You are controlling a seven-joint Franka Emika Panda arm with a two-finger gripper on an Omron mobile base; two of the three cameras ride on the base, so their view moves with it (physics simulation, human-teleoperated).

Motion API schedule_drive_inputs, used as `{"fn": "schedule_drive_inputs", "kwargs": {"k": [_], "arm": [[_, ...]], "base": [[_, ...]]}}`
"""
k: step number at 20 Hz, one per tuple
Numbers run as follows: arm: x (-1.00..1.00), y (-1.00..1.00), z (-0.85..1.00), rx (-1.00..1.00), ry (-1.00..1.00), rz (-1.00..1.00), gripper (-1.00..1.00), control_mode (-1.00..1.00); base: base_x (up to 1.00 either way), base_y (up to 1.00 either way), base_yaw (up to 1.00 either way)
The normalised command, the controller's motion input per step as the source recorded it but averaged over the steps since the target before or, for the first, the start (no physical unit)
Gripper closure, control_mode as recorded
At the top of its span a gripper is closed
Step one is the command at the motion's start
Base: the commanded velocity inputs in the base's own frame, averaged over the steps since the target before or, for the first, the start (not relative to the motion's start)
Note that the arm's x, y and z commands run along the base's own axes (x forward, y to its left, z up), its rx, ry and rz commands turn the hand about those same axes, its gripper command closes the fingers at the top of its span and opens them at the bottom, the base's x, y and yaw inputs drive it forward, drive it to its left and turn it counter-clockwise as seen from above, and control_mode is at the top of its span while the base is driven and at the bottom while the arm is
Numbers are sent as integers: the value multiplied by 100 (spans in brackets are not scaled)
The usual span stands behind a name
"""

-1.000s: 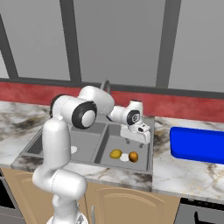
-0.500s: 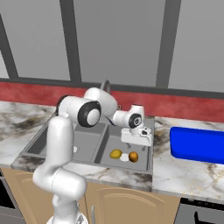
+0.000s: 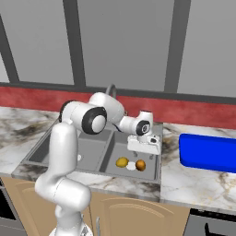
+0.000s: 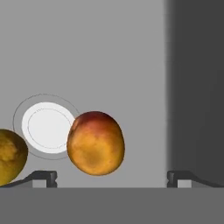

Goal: Pick up all produce items and place them in the sink. Turn on the sink faucet to wash them. Then turn the sink off and put them in the tray.

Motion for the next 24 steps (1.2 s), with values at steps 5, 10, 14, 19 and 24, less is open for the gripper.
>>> {"fn": "schedule_drive_inputs", "kwargs": {"k": [5, 10, 14, 19, 24], "arm": [[-35, -2, -25, 7, 1, 2, -100, -100], [-48, -1, 0, 9, 1, 0, -100, -100], [-11, 0, -7, 5, 2, 0, -100, -100], [0, 0, -24, 3, 0, 0, -100, -100], [-25, 17, -7, 2, 0, 0, -100, -100]], "base": [[0, 0, 0], [0, 0, 0], [0, 0, 0], [0, 0, 0], [0, 0, 0]]}}
